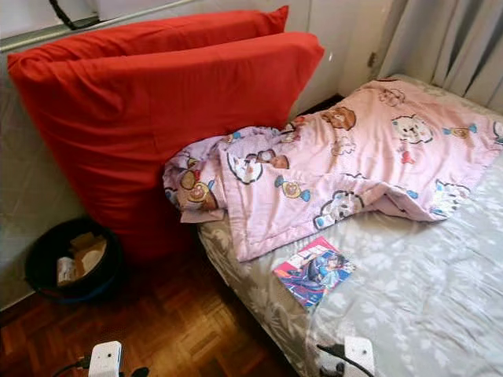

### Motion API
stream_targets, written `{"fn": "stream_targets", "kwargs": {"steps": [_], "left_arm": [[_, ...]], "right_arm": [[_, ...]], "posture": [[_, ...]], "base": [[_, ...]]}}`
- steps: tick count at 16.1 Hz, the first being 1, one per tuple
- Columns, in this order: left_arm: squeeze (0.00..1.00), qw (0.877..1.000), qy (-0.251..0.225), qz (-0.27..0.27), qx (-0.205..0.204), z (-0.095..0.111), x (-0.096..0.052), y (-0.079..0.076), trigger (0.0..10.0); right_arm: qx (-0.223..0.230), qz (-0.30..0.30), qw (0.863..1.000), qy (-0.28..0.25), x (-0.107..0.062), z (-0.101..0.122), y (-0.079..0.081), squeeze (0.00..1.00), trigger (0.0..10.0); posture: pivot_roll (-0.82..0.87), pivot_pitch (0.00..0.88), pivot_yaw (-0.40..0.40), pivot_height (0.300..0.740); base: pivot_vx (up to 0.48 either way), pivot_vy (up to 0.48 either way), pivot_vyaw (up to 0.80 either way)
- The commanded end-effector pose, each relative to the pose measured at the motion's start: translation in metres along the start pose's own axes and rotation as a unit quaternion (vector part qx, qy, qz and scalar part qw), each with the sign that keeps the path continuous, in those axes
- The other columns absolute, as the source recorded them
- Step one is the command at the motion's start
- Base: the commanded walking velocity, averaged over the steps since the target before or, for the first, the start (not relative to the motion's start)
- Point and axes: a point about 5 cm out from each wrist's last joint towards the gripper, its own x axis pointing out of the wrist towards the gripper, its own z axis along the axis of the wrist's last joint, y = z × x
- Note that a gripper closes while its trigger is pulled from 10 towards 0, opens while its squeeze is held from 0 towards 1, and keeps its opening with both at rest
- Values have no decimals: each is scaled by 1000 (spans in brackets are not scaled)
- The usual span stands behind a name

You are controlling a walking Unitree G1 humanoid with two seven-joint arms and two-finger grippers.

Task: Clean up the room

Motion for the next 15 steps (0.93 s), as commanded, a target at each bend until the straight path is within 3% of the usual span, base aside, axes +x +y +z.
{"fn": "stream_targets", "kwargs": {"steps": [1,8,15], "left_arm": [[0,1000,16,5,0,-8,-2,3,10000],[0,1000,22,4,3,-12,-4,4,10000],[0,1000,21,4,3,-13,-4,5,10000]], "right_arm": [[3,2,1000,11,-1,-6,0,0,10000],[7,9,1000,16,0,-7,14,0,10000],[13,7,1000,13,0,-3,7,0,10000]], "posture": [[16,149,-20,740],[20,135,-15,740],[20,147,-15,740]], "base": [[0,311,0],[0,309,0],[0,310,0]]}}
